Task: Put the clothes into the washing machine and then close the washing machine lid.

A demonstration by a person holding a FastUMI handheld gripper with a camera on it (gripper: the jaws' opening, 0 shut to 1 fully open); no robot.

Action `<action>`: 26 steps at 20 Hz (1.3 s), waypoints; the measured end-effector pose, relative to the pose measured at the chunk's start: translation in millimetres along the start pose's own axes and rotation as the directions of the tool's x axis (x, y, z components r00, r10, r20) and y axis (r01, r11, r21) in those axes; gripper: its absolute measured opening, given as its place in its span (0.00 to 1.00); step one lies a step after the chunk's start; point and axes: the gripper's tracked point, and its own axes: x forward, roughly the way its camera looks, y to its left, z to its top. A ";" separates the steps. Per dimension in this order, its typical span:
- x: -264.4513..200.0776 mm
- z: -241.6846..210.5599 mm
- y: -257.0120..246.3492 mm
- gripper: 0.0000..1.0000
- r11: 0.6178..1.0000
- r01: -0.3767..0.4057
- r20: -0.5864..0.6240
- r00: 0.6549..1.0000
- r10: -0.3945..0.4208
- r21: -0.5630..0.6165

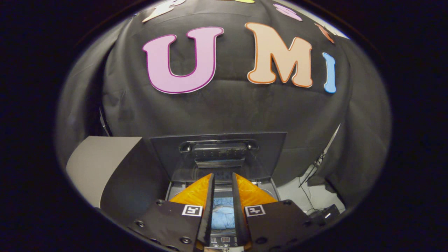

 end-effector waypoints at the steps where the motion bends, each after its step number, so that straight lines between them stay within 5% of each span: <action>1: 0.6 0.0 1.9 0.30 1.000 -0.005 0.000 1.000 0.005 0.000; 8: 12.6 17.6 10.2 0.44 1.000 -0.007 0.038 0.999 0.006 0.007; 17: 47.1 74.6 40.2 0.93 1.000 -0.025 0.144 0.989 0.026 -0.010; 26: 118.4 108.9 63.2 0.97 0.996 0.020 0.232 0.973 0.001 -0.090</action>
